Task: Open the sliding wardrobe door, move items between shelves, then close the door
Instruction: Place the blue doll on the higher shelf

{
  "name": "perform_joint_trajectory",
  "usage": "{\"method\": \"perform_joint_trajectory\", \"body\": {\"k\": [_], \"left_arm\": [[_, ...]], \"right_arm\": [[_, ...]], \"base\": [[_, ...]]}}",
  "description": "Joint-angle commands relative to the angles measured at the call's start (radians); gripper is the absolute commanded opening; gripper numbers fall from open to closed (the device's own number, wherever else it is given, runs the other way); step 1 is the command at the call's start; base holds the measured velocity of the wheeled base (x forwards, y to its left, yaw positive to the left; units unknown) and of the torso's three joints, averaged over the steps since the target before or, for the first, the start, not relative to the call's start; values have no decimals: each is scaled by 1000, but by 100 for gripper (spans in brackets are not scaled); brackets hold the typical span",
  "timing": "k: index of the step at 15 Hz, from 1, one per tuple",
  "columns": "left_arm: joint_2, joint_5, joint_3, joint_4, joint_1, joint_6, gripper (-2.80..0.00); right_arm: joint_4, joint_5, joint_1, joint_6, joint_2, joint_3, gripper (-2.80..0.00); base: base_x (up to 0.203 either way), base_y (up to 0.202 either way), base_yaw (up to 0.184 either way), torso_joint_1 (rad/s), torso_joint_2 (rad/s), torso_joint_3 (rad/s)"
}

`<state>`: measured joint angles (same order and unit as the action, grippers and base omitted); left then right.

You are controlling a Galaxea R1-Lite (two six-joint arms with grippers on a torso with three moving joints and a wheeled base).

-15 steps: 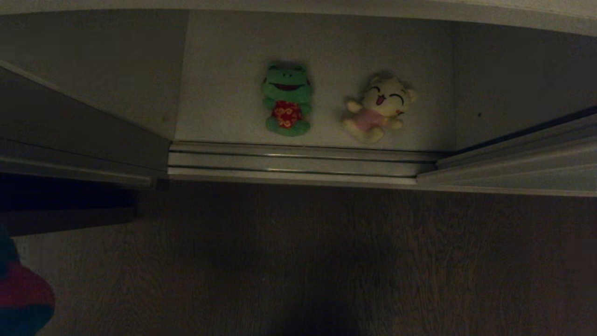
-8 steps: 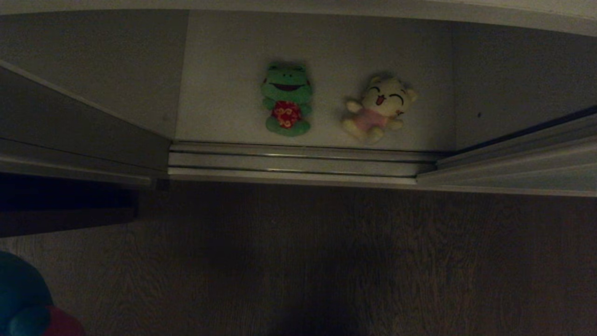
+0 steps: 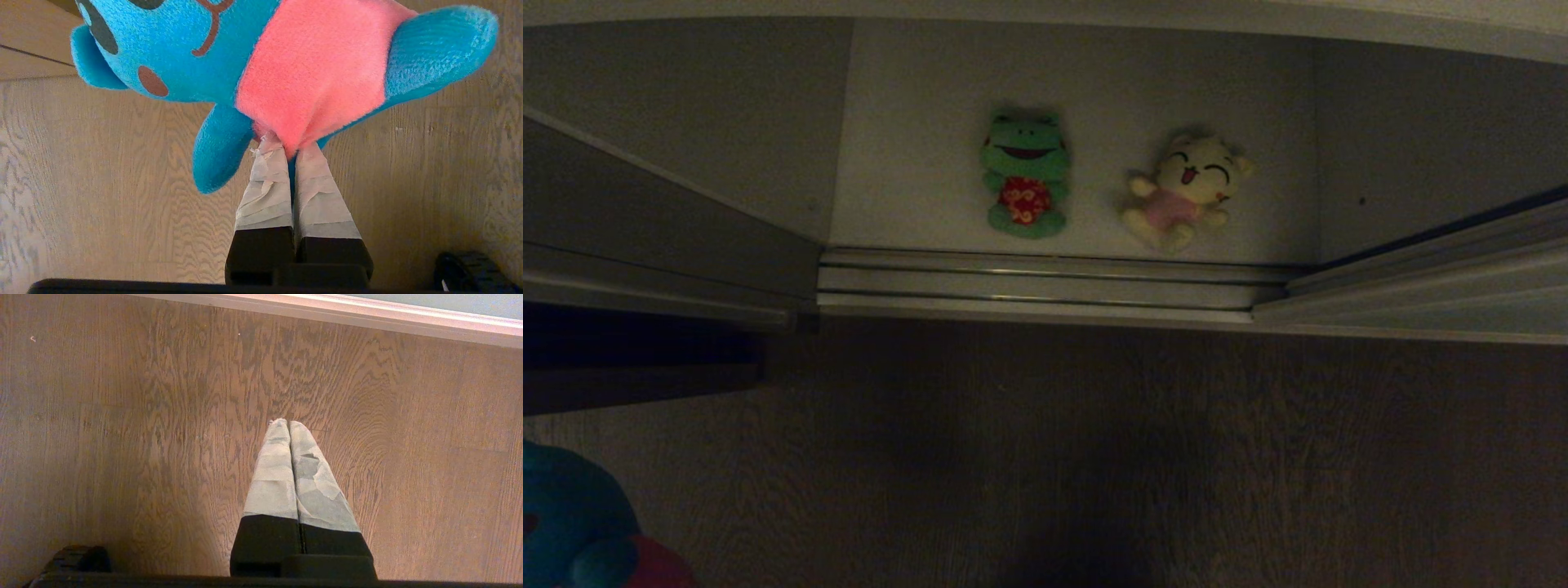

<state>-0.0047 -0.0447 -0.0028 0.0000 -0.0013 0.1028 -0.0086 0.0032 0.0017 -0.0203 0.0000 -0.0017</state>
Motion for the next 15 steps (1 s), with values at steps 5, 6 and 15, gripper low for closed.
{"method": "perform_joint_trajectory", "body": {"k": [5,6,15], "left_arm": [[6,0,1,1,0,3,-280],[6,0,1,1,0,3,-280],[5,3,1,3,1,-11,-280]], "right_arm": [[-1,0,0,-1,-2,0,-280],[-1,0,0,-1,-2,0,-280],[-1,0,1,-1,-2,0,-280]], "base": [[0,0,0,0,0,-8],[0,0,0,2,-2,-100],[0,0,0,3,3,-145]]}}
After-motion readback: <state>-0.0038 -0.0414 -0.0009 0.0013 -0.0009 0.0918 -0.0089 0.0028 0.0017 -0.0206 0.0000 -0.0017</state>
